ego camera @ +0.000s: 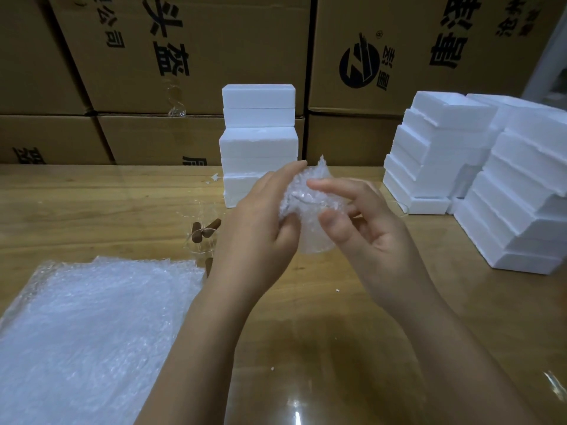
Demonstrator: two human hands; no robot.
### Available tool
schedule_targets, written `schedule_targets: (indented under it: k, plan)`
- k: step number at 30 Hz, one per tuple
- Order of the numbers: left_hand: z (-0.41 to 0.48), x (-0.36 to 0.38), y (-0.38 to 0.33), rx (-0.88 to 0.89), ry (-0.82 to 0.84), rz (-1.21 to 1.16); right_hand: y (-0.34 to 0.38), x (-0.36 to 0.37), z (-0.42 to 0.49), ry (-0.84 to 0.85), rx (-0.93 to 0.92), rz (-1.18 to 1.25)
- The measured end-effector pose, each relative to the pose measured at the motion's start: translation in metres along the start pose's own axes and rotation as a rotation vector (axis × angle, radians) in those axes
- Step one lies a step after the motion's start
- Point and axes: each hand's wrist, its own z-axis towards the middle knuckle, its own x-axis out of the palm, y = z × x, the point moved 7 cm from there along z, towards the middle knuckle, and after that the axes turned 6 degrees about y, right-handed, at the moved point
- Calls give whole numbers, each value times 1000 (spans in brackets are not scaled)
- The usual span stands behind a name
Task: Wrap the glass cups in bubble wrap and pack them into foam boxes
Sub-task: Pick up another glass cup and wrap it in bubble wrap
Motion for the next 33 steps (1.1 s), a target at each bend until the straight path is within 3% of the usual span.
schedule_targets:
  k: [5, 13, 18, 22, 33]
  plan:
    - [-3, 6, -16, 48, 5, 126, 8, -9, -1, -107, -29, -206]
    - [-7, 23, -39, 159, 113, 296, 3, -27, -9, -317, 27, -166]
    - [-8, 23, -37, 136, 169, 312, 2, -28, -8, -319, 35, -260]
    - [-6, 17, -28, 97, 137, 356, 10, -19, -6, -279, -89, -358]
    - [2, 2, -4, -39, -40, 174, 32, 2, -12, -237, -469, -428]
